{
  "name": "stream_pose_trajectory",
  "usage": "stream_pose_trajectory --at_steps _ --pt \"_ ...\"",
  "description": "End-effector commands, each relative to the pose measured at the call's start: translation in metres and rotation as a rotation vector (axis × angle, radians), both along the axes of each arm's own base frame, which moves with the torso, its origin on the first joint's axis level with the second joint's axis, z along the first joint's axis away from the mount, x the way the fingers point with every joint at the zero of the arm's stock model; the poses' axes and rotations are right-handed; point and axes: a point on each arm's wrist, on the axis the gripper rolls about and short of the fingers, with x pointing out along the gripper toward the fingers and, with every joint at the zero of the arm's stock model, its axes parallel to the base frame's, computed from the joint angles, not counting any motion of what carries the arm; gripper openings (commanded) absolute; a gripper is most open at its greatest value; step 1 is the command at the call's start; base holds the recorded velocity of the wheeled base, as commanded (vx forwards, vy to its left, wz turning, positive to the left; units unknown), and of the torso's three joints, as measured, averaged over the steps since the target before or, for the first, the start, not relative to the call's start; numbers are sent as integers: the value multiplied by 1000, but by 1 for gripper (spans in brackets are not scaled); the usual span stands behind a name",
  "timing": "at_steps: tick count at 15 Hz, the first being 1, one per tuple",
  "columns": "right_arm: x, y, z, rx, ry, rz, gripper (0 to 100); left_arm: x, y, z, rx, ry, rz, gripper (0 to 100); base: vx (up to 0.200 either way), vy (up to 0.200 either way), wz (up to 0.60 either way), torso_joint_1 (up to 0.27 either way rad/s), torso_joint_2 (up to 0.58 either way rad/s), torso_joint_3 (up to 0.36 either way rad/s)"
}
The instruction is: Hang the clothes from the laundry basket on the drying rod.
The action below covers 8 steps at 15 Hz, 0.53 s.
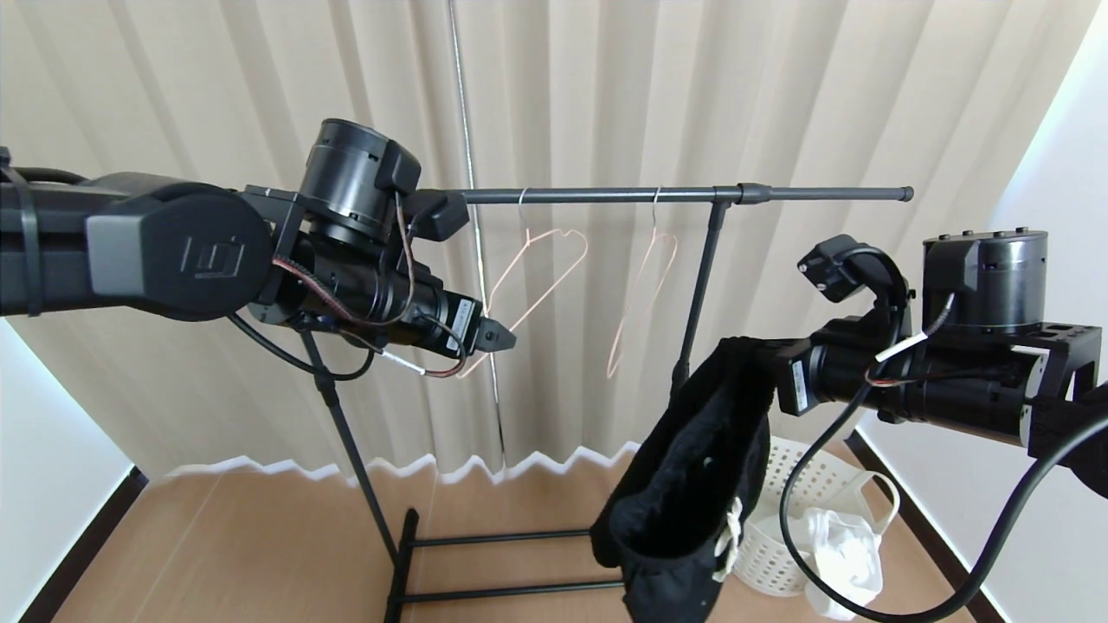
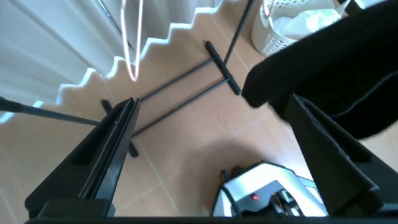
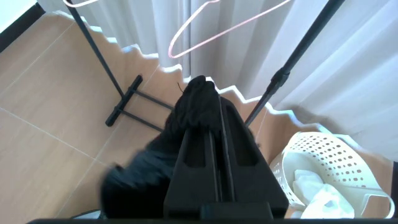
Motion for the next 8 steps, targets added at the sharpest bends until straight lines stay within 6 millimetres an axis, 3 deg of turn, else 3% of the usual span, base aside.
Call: stream_pose_trajectory --at_steps 1,5,8 --pt "-1 -1 2 2 -6 -1 0 15 4 -14 14 27 10 100 0 0 0 0 0 0" --pt "0 -1 1 1 -5 -2 0 23 0 -20 14 8 -3 100 0 0 0 0 0 0" --pt "0 -1 1 1 -5 -2 0 30 -1 -24 5 -10 4 100 200 0 0 -1 1 -1"
